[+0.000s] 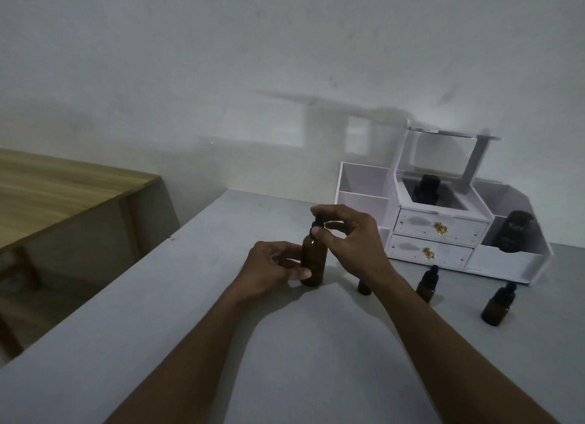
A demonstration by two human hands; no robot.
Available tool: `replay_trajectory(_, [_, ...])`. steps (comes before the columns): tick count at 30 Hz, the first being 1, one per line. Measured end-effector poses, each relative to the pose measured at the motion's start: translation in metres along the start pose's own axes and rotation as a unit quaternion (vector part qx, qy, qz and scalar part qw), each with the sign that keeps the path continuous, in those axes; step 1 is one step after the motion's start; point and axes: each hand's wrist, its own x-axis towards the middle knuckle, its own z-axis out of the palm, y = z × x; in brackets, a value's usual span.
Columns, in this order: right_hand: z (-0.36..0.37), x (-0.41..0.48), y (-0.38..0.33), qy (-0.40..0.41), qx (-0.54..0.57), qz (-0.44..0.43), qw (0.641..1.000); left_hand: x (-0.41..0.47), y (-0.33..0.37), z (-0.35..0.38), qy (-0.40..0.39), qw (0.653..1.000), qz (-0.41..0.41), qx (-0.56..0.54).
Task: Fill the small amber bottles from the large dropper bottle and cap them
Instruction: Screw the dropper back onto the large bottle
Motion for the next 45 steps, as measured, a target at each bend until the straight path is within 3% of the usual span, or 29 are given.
replay_trajectory(45, [-0.0005, -0.0015, 0.0002, 0.013, -0.006, 0.017, 1.0, 0.0006, -0.0048, -0.0017, -0.005, 1.0, 0.017, -0.002])
